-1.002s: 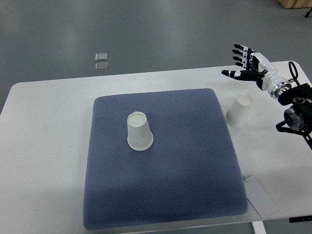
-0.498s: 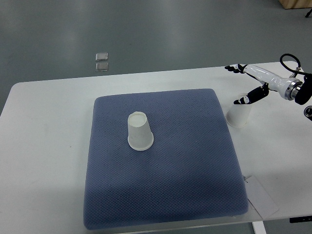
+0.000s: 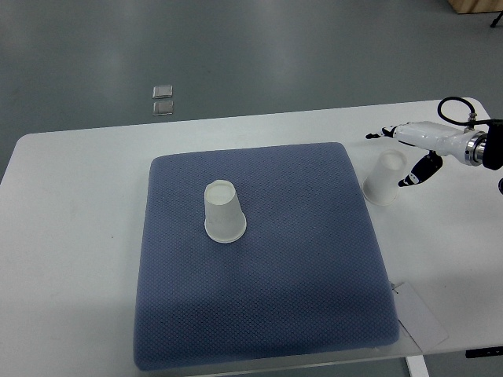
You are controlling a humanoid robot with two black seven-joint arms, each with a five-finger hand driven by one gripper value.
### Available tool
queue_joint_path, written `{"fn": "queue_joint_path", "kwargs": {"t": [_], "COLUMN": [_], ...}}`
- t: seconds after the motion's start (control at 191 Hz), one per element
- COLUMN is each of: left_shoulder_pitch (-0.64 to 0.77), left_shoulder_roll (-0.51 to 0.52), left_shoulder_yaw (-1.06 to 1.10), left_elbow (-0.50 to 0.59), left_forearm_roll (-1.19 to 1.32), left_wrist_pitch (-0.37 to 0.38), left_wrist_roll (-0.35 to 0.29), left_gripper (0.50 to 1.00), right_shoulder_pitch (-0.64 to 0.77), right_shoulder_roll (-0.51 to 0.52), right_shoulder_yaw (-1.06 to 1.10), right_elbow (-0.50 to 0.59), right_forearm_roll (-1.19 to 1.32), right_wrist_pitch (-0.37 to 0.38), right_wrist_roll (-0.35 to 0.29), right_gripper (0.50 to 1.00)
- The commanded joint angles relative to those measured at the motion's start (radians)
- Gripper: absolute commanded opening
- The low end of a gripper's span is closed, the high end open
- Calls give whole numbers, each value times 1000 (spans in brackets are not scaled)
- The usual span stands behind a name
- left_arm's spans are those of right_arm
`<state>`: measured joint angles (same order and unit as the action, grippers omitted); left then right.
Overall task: Stack paper cups
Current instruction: 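Close the right hand fingers around the white paper cup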
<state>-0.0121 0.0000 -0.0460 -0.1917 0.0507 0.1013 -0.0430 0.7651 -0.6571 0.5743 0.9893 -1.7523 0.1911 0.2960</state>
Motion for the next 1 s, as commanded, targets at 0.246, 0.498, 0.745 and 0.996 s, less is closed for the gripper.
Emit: {"fn": "queue_joint_path", "kwargs": {"t": [0.246, 0.498, 0.745, 0.996], "left_shoulder_pitch": [1, 1, 1, 0], "left_shoulder_roll": [0, 0, 0, 0], "left_shoulder_yaw": [0, 0, 0, 0], "left_elbow": [0, 0, 0, 0], "left_forearm_roll": [0, 0, 0, 1], "left_wrist_pitch": [0, 0, 0, 0], "left_wrist_roll": [0, 0, 0, 0], "left_gripper": [1000, 1000, 1000, 1000], "right_shoulder_pitch": [71, 82, 95, 102], "right_shoulder_roll": [13, 50, 105, 108], "right_shoulder_yaw": [-82, -117, -123, -148], "right_elbow": [-84, -116, -164, -184], "right_forearm_roll": [-15, -33, -78, -107], "right_wrist_pitch": [-10, -12, -13, -12], "right_wrist_roll": [-3, -3, 0, 0], "right_gripper": [926, 901, 860, 834]}}
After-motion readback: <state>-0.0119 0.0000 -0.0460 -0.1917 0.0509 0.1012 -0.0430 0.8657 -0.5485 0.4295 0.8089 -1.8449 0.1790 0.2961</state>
